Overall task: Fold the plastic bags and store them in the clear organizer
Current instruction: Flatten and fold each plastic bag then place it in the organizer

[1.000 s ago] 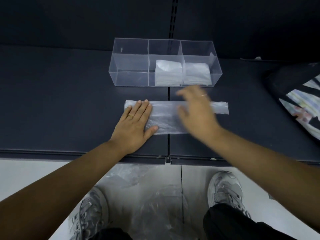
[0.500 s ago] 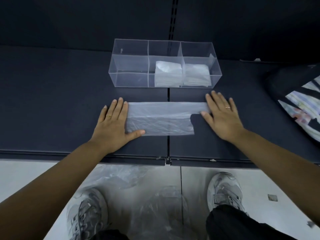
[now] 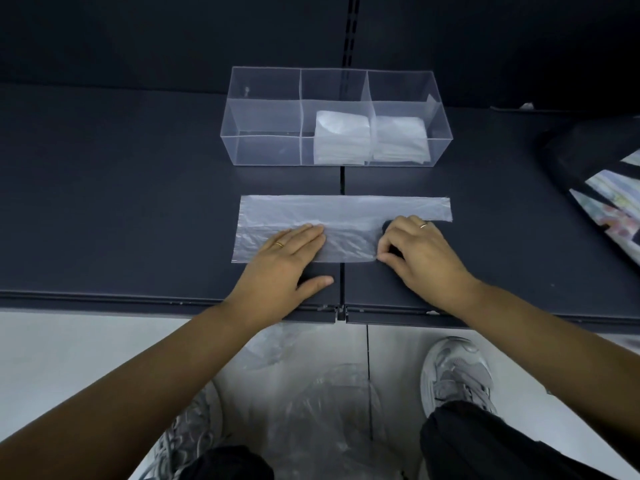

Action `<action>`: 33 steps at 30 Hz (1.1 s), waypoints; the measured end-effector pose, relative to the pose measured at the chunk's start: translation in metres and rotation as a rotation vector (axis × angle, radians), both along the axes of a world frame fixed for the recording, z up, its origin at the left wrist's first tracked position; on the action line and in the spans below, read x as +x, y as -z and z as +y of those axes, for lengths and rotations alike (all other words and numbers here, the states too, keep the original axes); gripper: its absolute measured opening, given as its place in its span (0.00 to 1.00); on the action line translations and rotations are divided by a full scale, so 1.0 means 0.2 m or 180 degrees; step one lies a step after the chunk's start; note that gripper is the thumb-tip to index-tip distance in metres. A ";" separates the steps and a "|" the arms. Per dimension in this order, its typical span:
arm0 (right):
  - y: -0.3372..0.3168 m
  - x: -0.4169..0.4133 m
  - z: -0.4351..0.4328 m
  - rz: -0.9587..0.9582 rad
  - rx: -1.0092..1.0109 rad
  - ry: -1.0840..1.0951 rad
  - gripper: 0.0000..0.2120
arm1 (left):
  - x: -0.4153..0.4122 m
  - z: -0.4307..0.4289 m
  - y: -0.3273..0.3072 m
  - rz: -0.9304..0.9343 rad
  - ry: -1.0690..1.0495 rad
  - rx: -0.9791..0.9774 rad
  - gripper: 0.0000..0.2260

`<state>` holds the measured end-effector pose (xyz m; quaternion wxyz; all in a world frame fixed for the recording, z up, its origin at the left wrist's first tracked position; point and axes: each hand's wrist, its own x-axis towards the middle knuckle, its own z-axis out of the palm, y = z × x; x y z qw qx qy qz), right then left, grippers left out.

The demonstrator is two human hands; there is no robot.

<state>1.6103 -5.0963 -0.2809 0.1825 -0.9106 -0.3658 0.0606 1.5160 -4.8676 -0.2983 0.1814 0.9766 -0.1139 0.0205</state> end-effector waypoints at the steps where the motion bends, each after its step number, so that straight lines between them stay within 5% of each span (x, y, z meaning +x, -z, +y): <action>1: -0.02 0.00 0.00 0.0155 0.0040 0.0000 0.03 | 0.01 -0.01 0.00 -0.0151 -0.0064 0.0038 0.26; 4: -0.10 0.01 -0.04 0.0778 0.0338 0.0251 0.07 | 0.03 -0.02 0.00 -0.0651 -0.0167 0.0041 0.15; 7: -0.14 0.01 -0.10 0.0545 0.0090 0.0353 0.05 | 0.01 -0.04 -0.02 -0.1015 -0.0088 0.0075 0.07; 10: -0.17 -0.07 -0.08 0.0090 -0.0317 0.0030 0.34 | -0.04 -0.09 -0.05 -0.0883 -0.0004 0.0154 0.02; 12: -0.14 -0.14 -0.01 -0.0198 -0.0521 -0.0449 0.42 | -0.06 -0.12 -0.07 -0.0686 -0.0020 0.0221 0.09; 15: -0.06 -0.15 0.05 -0.0206 -0.0314 -0.0514 0.22 | -0.09 -0.13 -0.11 -0.0422 -0.0165 0.0087 0.09; 18: -0.04 -0.07 0.01 0.0375 0.0493 0.0193 0.02 | -0.12 -0.04 -0.13 -0.0162 -0.0702 -0.0421 0.09; 22: -0.06 0.07 -0.03 0.1575 0.1053 0.0992 0.06 | -0.12 0.17 -0.13 0.0512 -0.1754 -0.1868 0.04; 26: -0.04 0.13 0.00 0.1843 0.1261 0.1413 0.08 | -0.09 0.29 -0.12 0.0905 -0.2540 -0.2526 0.07; 28: -0.02 0.14 0.01 0.1776 0.1190 0.1536 0.07 | -0.09 0.29 -0.12 0.0626 -0.2685 -0.2040 0.09; 30: -0.02 0.16 0.02 0.1716 0.1117 0.1618 0.07 | -0.10 0.23 -0.14 -0.0280 -0.2491 -0.1068 0.06; 33: -0.02 0.16 0.04 0.1637 0.1044 0.1711 0.07 | -0.12 0.03 -0.14 -0.0885 -0.1172 -0.0452 0.13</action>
